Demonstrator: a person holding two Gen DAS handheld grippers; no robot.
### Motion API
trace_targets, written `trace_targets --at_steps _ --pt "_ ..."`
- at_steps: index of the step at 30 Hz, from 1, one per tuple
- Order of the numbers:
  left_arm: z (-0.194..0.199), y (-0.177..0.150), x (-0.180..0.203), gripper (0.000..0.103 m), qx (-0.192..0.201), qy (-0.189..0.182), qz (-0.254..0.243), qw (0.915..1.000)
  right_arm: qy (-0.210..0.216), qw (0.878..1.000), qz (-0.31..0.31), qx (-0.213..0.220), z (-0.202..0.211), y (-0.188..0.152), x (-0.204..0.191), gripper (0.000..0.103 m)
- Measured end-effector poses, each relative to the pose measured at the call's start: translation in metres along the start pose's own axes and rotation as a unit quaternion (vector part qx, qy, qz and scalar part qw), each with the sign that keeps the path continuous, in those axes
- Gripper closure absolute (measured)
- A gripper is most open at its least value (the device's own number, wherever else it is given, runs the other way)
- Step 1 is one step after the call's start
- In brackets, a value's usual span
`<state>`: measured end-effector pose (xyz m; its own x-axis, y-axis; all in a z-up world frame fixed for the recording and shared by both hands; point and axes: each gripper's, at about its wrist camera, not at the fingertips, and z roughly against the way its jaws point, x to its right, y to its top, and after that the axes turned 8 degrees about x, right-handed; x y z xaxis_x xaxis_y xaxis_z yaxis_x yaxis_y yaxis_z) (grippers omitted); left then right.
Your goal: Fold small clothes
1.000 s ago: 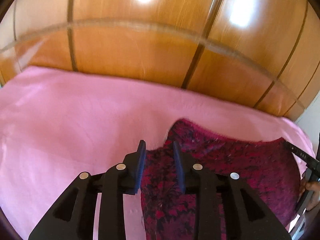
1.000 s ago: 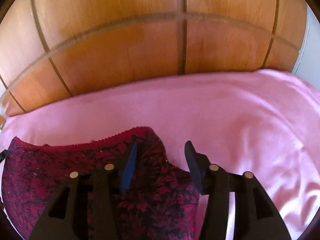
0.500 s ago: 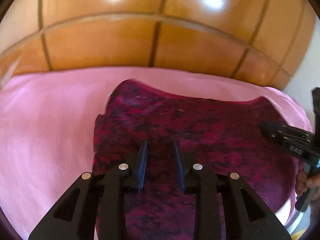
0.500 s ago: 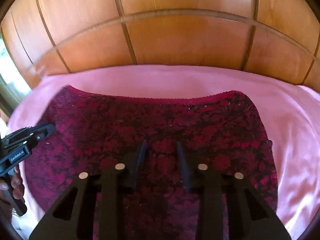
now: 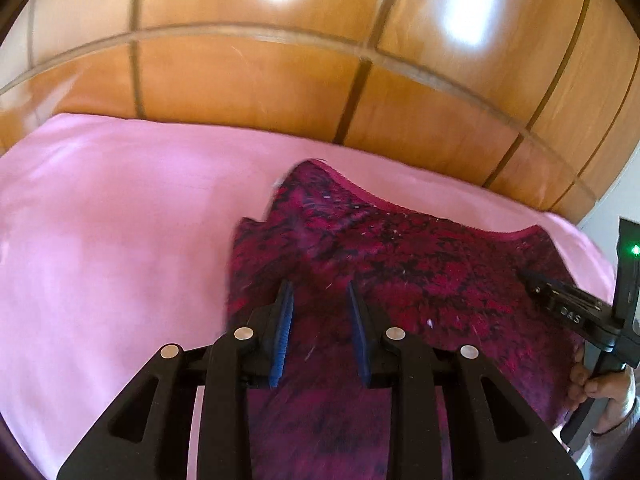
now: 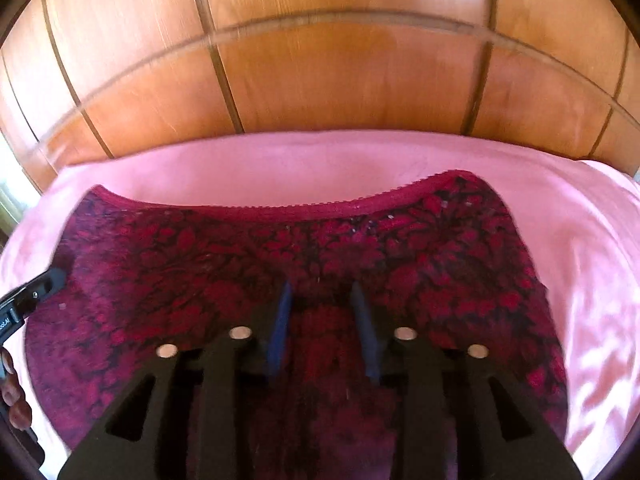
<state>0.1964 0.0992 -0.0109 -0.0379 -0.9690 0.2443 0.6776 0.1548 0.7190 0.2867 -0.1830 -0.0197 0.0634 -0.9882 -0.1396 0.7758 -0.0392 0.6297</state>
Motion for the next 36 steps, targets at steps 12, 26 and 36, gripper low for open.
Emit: trace_targets --at_steps 12,26,36 --pt "0.075 -0.080 -0.054 0.073 -0.009 -0.095 0.063 0.9934 0.103 0.994 0.016 0.040 0.090 -0.067 -0.052 0.050" --pt "0.094 -0.090 -0.028 0.075 0.022 0.005 0.017 0.9996 0.092 0.996 -0.004 0.021 0.062 -0.080 -0.057 0.049" --pt "0.104 -0.080 0.024 0.061 0.056 0.005 -0.070 0.9960 -0.048 0.993 -0.048 0.097 0.148 -0.092 0.027 0.040"
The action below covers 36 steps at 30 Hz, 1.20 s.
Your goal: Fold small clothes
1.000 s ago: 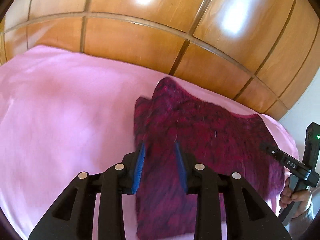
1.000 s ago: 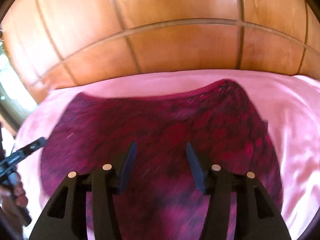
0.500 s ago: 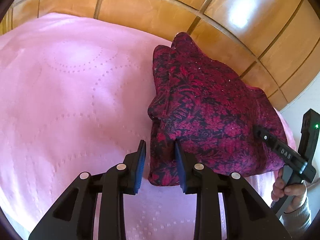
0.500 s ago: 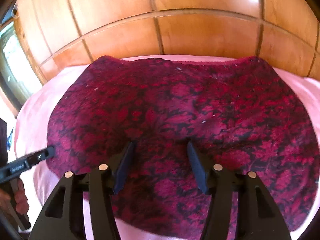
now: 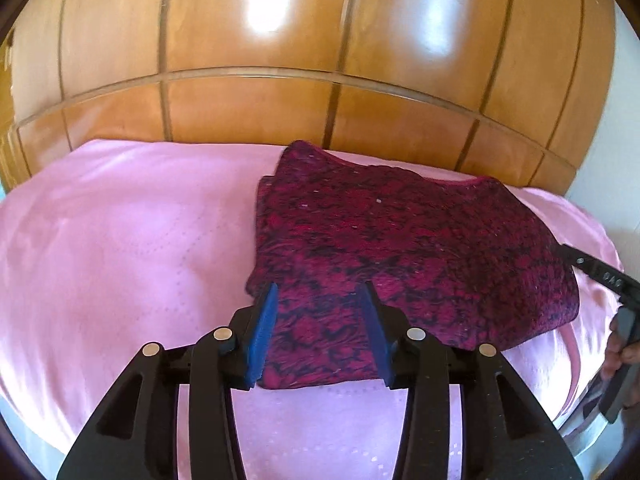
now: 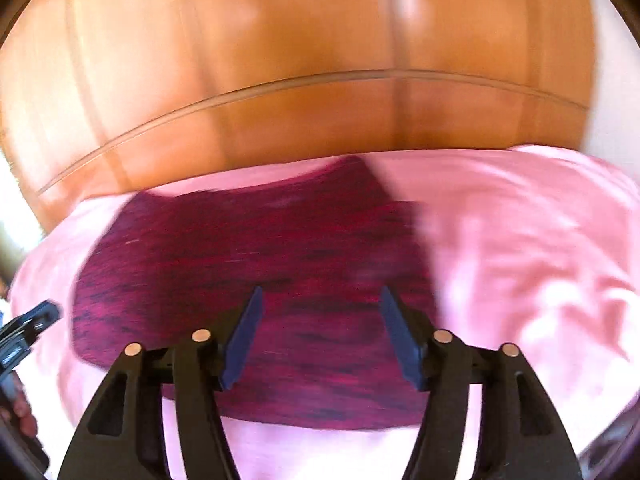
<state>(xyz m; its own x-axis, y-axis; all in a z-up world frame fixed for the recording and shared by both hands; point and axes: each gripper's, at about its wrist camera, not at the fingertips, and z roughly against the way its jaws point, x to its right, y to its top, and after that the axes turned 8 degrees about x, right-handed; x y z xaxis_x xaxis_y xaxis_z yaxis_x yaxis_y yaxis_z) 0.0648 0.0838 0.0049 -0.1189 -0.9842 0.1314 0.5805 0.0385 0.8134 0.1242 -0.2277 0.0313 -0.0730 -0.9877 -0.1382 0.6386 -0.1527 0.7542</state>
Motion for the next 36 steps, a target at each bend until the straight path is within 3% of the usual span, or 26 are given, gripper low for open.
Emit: trace_targets --at_steps 4,7,9,12,16,29,30,33,36 --pt "-0.006 -0.003 0.013 0.061 -0.008 -0.007 -0.011 0.9999 -0.034 0.999 -0.026 -0.021 0.006 -0.014 0.036 0.039" --pt "-0.008 -0.003 0.022 0.061 -0.011 -0.007 -0.027 0.9995 -0.027 0.998 -0.041 -0.042 0.001 -0.024 0.045 0.040" --pt "-0.010 -0.003 0.026 0.061 -0.012 -0.007 -0.035 0.9993 -0.014 0.997 -0.050 -0.056 -0.003 -0.028 0.049 0.069" --pt "-0.011 -0.003 0.032 0.061 -0.012 -0.006 -0.045 0.9989 -0.009 0.997 -0.053 -0.060 -0.010 -0.029 0.048 0.080" --pt "-0.014 -0.004 0.034 0.061 -0.017 -0.007 -0.049 0.9986 -0.003 0.996 -0.059 -0.062 -0.010 -0.025 0.052 0.085" --pt "-0.031 -0.007 0.030 0.061 -0.042 0.003 -0.041 0.9983 0.005 0.994 -0.077 -0.074 -0.026 -0.034 0.061 0.085" --pt "-0.030 -0.006 0.029 0.061 -0.039 0.004 -0.040 0.9984 0.014 0.994 -0.078 -0.071 -0.023 -0.032 0.061 0.080" --pt "-0.029 -0.004 0.023 0.061 -0.032 0.014 -0.034 0.9988 0.030 0.994 -0.095 -0.045 -0.008 -0.025 0.066 0.048" --pt "-0.031 -0.005 0.012 0.061 -0.037 0.017 -0.017 0.9990 0.037 0.994 -0.104 -0.026 0.003 -0.016 0.070 0.048"
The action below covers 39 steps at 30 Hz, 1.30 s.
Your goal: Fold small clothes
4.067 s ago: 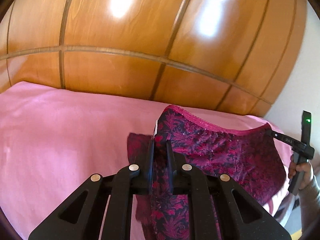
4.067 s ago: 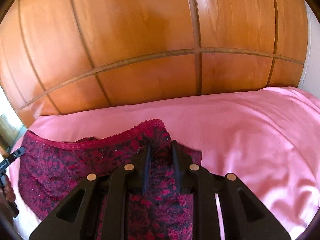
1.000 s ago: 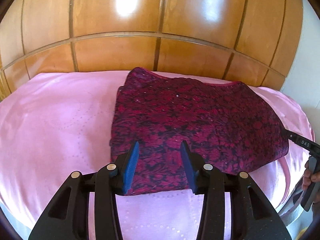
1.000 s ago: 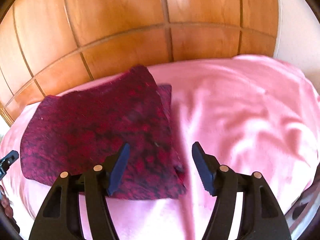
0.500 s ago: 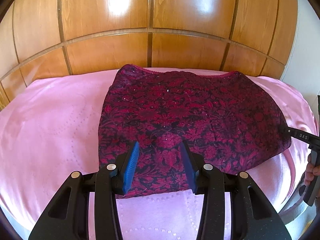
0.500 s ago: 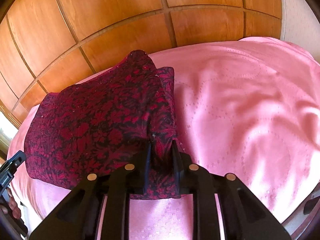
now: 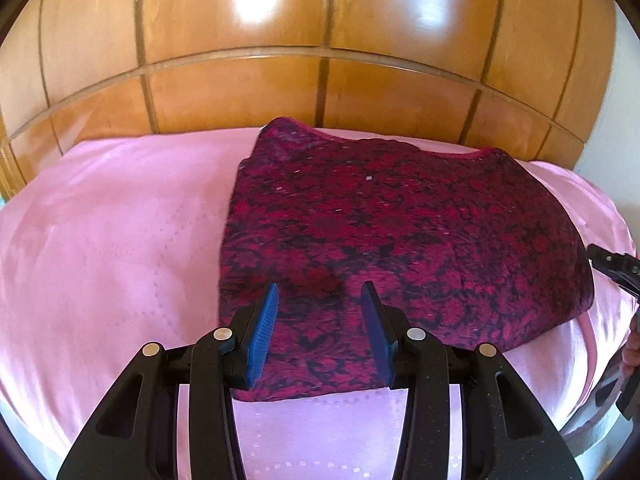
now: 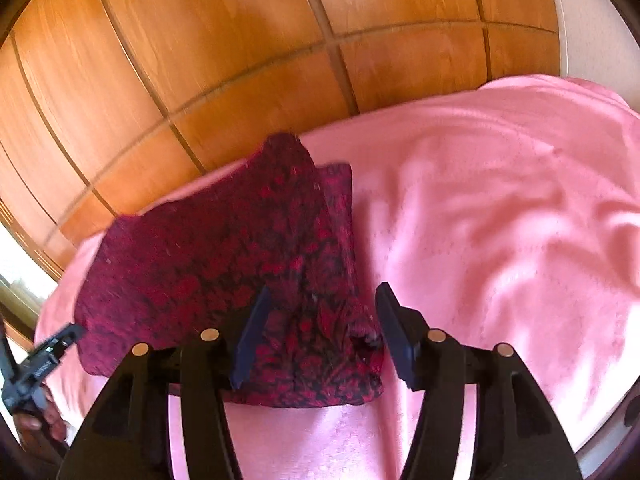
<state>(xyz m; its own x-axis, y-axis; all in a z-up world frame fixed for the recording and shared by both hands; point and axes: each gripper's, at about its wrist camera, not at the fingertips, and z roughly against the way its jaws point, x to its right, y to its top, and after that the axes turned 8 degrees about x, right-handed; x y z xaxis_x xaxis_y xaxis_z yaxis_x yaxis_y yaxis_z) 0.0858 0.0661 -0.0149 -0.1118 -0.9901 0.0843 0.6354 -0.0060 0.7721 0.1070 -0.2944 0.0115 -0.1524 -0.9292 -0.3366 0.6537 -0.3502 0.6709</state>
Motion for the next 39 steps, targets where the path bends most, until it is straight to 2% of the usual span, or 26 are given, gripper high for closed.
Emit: trace_targets --at_steps 5,6,7,12,15,18,20,23,25,28,31,33,37,39 --pt "-0.005 -0.002 -0.014 0.061 -0.007 0.006 0.016 0.9998 -0.009 1.000 0.018 0.001 -0.008 0.003 -0.009 0.048" --pt "-0.005 -0.002 -0.016 0.061 -0.005 0.006 0.019 0.9998 -0.014 1.000 0.022 -0.005 -0.014 0.002 -0.010 0.053" --pt "-0.007 -0.001 -0.018 0.061 -0.004 0.004 0.021 0.9998 -0.018 0.999 0.026 -0.010 -0.018 0.002 -0.011 0.062" --pt "-0.025 0.000 -0.018 0.061 -0.015 0.020 -0.002 0.9997 -0.037 0.998 0.041 -0.033 -0.043 0.004 -0.010 0.083" --pt "-0.038 -0.002 -0.020 0.061 -0.029 0.024 0.004 0.9993 -0.052 0.996 0.044 -0.056 -0.064 0.004 -0.001 0.085" --pt "-0.038 -0.001 -0.025 0.061 -0.037 0.020 0.026 0.9988 -0.039 0.997 0.008 -0.070 -0.077 0.004 0.013 0.084" --pt "-0.031 0.003 -0.027 0.061 -0.032 0.016 0.033 0.9988 -0.022 0.997 0.011 -0.071 -0.070 0.008 0.010 0.084" --pt "-0.013 0.009 -0.029 0.061 -0.010 -0.002 0.048 0.9988 0.016 0.998 -0.020 -0.052 -0.054 0.021 0.018 0.073" --pt "-0.004 0.013 -0.029 0.061 0.009 -0.009 0.049 0.9987 0.047 0.997 -0.052 -0.033 -0.047 0.032 0.026 0.039" --pt "0.001 0.018 -0.023 0.061 0.021 -0.032 0.052 0.9979 0.081 0.993 -0.076 -0.029 -0.055 0.044 0.029 0.039" --pt "0.002 0.022 -0.015 0.061 0.025 -0.054 0.048 0.9971 0.102 0.989 -0.090 -0.065 -0.084 0.044 0.031 0.039" --pt "-0.002 0.023 -0.009 0.061 0.020 -0.061 0.043 0.9970 0.114 0.985 -0.098 -0.088 -0.098 0.039 0.033 0.038" --pt "-0.019 0.023 -0.001 0.061 -0.002 -0.069 0.027 0.9972 0.143 0.978 -0.113 -0.098 -0.100 0.035 0.043 0.037" --pt "-0.031 0.023 -0.001 0.061 -0.017 -0.070 0.028 0.9970 0.162 0.974 -0.108 -0.116 -0.094 0.028 0.044 0.032"
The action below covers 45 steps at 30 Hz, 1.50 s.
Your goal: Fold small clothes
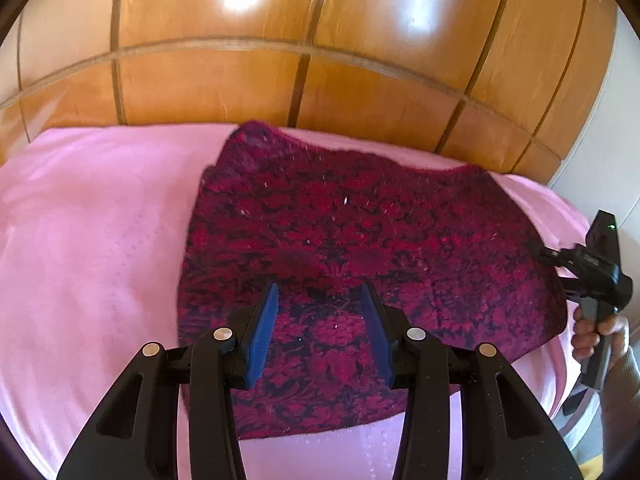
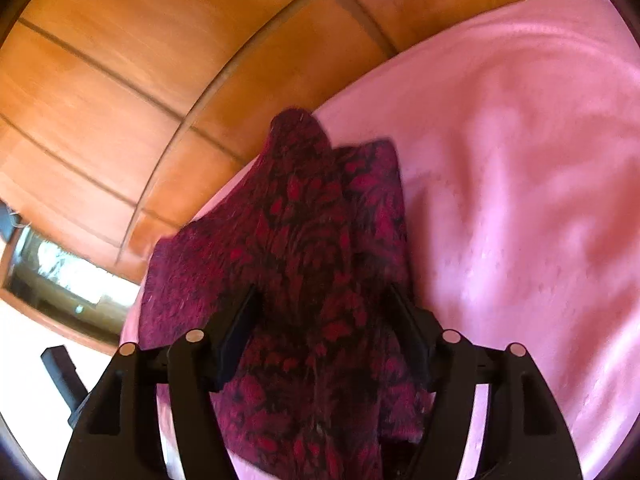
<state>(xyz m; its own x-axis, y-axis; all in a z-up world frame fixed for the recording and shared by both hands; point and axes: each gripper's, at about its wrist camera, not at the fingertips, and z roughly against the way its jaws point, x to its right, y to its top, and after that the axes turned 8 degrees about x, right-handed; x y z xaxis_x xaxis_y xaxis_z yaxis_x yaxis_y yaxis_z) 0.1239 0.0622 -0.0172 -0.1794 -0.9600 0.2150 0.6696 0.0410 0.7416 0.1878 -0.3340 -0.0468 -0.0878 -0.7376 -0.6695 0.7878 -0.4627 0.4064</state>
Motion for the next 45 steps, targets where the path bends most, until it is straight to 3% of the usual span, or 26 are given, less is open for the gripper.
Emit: trace_targets --at_steps 10,11,13,18,22,23,25,29,35,36,37,39,43,45 --pt "-0.026 -0.003 0.001 0.061 -0.031 0.012 -0.014 0.9994 0.015 0.999 0.037 -0.035 -0.003 -0.015 -0.004 0.026" --pt "-0.027 -0.003 0.000 0.061 -0.032 0.010 -0.011 0.9994 0.007 0.998 0.045 -0.037 -0.003 -0.015 -0.007 0.029" --pt "-0.028 -0.002 -0.001 0.061 -0.033 0.006 -0.006 0.9994 -0.007 0.998 0.057 -0.037 -0.004 -0.014 -0.015 0.048" --pt "-0.030 -0.002 -0.003 0.061 -0.036 -0.002 0.004 0.9993 -0.023 0.997 0.068 -0.027 0.008 -0.010 -0.034 0.078" --pt "-0.027 -0.002 -0.011 0.061 -0.038 -0.018 0.023 0.9988 0.013 0.998 0.056 -0.011 0.021 -0.003 -0.057 0.092" --pt "-0.027 -0.002 -0.014 0.061 -0.038 -0.023 0.028 0.9986 0.040 0.998 0.050 -0.012 0.022 -0.002 -0.068 0.092" --pt "-0.027 -0.002 -0.019 0.061 -0.038 -0.030 0.036 0.9982 0.038 0.996 0.082 -0.012 0.020 -0.003 -0.095 0.092" --pt "-0.026 -0.001 -0.023 0.061 -0.038 -0.038 0.053 0.9972 -0.001 0.992 0.122 -0.013 0.007 -0.001 -0.124 0.091" --pt "-0.024 -0.002 -0.027 0.061 -0.036 -0.046 0.056 0.9967 -0.088 0.994 0.063 0.001 0.016 -0.002 -0.068 0.090" --pt "-0.024 -0.002 -0.026 0.061 -0.036 -0.046 0.055 0.9968 -0.096 0.994 0.056 0.000 0.017 -0.005 -0.059 0.083" --pt "-0.025 -0.002 -0.025 0.061 -0.036 -0.044 0.052 0.9970 -0.103 0.994 0.044 0.000 0.018 -0.007 -0.047 0.063" --pt "-0.024 -0.002 -0.025 0.061 -0.036 -0.042 0.047 0.9974 -0.118 0.993 0.028 0.012 0.020 -0.012 -0.032 0.033" --pt "-0.024 -0.002 -0.023 0.061 -0.036 -0.041 0.045 0.9975 -0.079 0.997 0.006 0.009 0.028 -0.024 -0.016 0.033" --pt "-0.024 -0.002 -0.022 0.061 -0.036 -0.038 0.042 0.9977 -0.053 0.998 0.003 -0.018 0.025 -0.030 -0.011 0.028"
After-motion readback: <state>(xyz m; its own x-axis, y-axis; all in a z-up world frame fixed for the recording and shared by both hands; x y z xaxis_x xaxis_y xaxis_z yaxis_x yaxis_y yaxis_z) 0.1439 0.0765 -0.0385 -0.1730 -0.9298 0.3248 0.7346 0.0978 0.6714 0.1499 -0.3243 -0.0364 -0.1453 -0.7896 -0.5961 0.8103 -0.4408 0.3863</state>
